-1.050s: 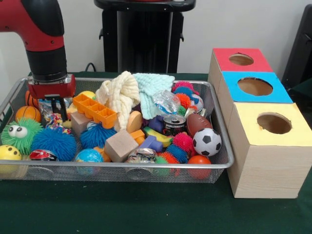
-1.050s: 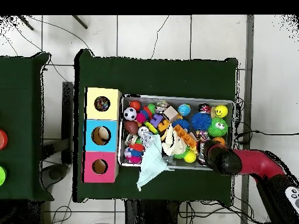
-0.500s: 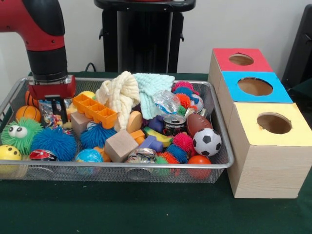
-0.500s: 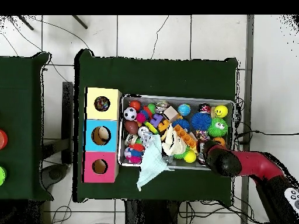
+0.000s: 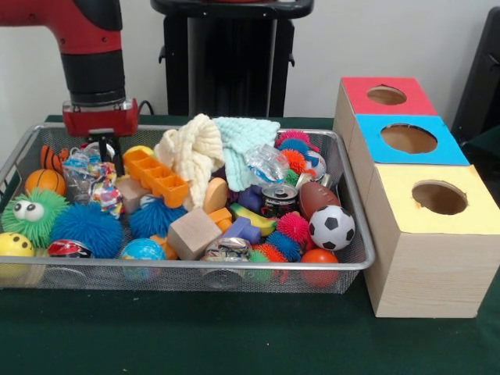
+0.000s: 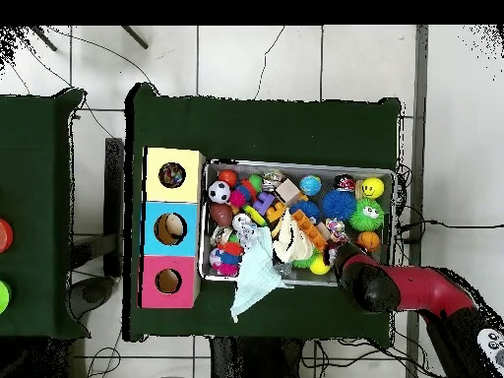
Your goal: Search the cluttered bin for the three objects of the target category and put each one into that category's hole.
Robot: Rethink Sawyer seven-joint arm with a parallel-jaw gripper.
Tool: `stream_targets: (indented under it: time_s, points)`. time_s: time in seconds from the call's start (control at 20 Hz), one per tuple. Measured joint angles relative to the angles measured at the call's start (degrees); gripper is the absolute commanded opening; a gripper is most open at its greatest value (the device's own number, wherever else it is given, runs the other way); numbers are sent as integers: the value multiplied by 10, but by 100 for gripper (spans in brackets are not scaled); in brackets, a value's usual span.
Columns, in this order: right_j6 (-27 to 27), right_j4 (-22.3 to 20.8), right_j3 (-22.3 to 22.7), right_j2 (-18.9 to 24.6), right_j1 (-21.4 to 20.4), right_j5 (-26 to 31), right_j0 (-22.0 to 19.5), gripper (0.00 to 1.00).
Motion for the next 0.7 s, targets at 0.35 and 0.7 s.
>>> stream_targets:
  time_s: [0.35, 0.7]
  points:
    - [0, 52, 42, -5, -55, 0, 33, 0]
    - [3, 133, 71, -18, -123, 0, 88, 0]
